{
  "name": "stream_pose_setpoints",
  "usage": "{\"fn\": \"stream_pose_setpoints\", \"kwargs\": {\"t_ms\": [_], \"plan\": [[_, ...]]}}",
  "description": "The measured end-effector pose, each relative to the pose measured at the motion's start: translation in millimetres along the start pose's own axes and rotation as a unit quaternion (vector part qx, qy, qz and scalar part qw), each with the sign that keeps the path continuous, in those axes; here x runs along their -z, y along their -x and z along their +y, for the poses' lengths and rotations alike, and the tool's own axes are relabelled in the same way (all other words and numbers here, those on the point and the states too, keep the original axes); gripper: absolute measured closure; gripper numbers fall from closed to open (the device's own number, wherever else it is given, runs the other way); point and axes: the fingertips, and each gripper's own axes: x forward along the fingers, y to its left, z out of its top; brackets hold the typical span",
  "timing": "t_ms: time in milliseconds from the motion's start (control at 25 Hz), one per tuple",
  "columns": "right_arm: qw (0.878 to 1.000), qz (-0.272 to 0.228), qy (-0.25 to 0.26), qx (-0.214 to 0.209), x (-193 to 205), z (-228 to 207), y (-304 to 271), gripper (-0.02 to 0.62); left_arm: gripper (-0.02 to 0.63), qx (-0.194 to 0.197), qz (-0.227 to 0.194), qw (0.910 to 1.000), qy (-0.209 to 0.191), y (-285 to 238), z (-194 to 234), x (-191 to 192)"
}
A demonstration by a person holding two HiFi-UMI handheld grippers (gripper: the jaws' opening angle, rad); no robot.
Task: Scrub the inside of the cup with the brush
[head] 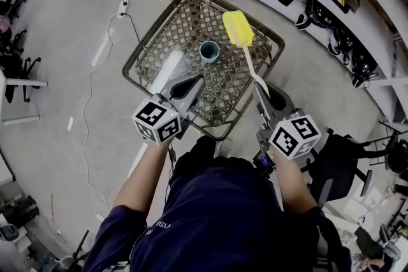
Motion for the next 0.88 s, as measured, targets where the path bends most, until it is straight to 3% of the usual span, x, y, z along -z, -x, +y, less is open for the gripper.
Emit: {"fn": "stream_pose_setpoints", "kwargs": {"t_ms": [360, 640, 880], "plan": [[0.999, 0.023, 0.000, 0.044, 9.8, -25.9, -60.6, 0.563, 0.549, 0.020, 0.066, 0.9949, -0.073, -48.3, 89.1, 45.1], [0.997, 0.045, 0.008, 0.061, 14.7, -44.7, -73.3, 0.563, 0.343, 0.001, 0.124, 0.9808, -0.151, -90.4, 142.4, 102.6], [0.995, 0.068, 0.006, 0.073, 24.2, -63.5, -71.7, 0.563, 0.227, 0.006, 0.148, 0.9738, -0.172, -120.6, 162.8, 141.5]]}}
